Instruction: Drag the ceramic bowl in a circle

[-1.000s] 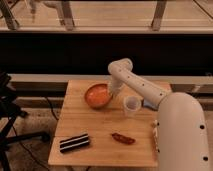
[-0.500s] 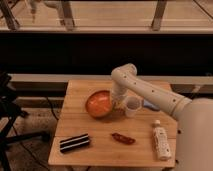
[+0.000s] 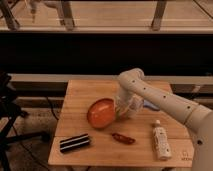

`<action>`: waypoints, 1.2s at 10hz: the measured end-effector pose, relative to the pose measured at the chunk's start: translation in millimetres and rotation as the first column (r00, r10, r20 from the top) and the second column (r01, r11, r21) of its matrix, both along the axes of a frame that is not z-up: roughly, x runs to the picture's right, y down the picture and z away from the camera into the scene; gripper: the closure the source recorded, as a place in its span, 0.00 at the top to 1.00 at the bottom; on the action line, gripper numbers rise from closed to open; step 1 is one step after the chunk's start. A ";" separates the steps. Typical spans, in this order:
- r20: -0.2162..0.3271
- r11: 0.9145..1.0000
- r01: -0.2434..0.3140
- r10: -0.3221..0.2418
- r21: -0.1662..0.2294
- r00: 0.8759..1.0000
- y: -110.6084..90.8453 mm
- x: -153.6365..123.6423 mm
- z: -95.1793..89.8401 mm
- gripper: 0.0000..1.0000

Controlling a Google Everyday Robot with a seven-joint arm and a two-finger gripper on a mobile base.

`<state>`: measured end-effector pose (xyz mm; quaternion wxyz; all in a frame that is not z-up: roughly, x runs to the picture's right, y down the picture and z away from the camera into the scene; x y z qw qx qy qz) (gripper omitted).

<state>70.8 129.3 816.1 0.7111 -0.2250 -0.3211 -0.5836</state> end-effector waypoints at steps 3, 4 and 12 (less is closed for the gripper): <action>0.109 0.994 0.108 -0.105 -0.020 0.988 8.7 -51.2 6.5 0.02; 0.131 0.990 0.136 -0.131 -0.025 0.983 11.6 -66.6 10.6 0.02; 0.254 0.982 0.189 -0.184 0.004 0.950 -18.5 -141.5 59.7 0.02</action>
